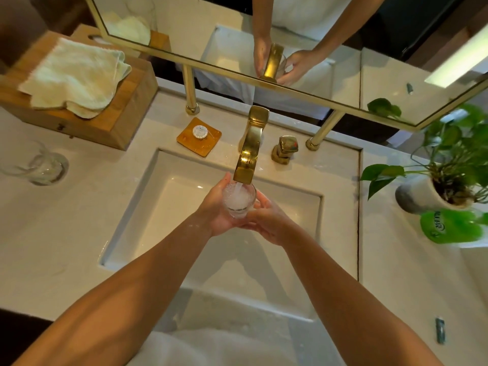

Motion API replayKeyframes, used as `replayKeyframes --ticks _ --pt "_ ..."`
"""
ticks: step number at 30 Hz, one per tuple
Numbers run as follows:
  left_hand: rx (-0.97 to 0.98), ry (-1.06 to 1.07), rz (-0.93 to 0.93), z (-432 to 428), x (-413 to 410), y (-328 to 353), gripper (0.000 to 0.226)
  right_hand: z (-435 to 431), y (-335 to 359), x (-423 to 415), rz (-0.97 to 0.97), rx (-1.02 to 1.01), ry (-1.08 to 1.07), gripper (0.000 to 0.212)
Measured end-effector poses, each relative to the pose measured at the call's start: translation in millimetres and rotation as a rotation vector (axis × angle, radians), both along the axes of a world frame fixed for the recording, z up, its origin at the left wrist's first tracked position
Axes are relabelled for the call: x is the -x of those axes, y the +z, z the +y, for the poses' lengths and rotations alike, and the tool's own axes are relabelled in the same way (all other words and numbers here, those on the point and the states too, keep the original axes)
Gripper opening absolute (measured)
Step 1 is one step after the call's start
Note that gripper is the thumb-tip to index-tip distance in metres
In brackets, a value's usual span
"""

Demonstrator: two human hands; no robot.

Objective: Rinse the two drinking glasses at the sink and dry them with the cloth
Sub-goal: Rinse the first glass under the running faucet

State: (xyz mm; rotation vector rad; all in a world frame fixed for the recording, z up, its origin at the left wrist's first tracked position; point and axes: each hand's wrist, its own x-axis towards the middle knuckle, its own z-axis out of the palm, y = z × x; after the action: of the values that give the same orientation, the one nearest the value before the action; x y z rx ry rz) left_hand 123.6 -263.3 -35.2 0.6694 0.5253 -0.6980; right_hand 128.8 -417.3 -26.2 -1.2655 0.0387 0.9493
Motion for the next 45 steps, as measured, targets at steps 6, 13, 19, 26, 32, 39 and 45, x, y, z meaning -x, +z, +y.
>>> replayKeyframes --ticks 6,13,19,26,32,39,45 --pt "-0.102 0.016 0.0 -4.5 -0.6 6.8 0.052 -10.5 8.2 -0.4 -0.058 0.09 0.047 0.065" --pt "-0.18 0.09 0.1 -6.5 -1.9 8.3 0.047 -18.0 22.6 -16.2 -0.049 0.331 0.073 0.044" --pt "-0.251 0.139 0.147 -7.8 -7.1 11.0 0.041 -28.4 44.2 -60.4 -0.446 0.653 0.057 0.043" --pt "-0.21 0.066 0.033 -6.7 -3.9 14.8 0.038 -14.8 43.2 -65.5 -0.112 0.531 0.226 0.034" --pt "-0.32 0.001 -0.185 -1.3 8.1 18.1 0.04 4.0 0.6 -25.7 0.213 0.16 0.059 0.061" --pt "-1.283 -0.194 -0.331 0.3 26.3 22.7 0.026 8.0 -1.0 5.5 0.193 -0.005 0.01 0.058" --pt "-0.969 -0.297 -0.241 13.2 31.6 53.0 0.037 -4.8 32.0 19.7 -0.332 0.279 0.34 0.088"
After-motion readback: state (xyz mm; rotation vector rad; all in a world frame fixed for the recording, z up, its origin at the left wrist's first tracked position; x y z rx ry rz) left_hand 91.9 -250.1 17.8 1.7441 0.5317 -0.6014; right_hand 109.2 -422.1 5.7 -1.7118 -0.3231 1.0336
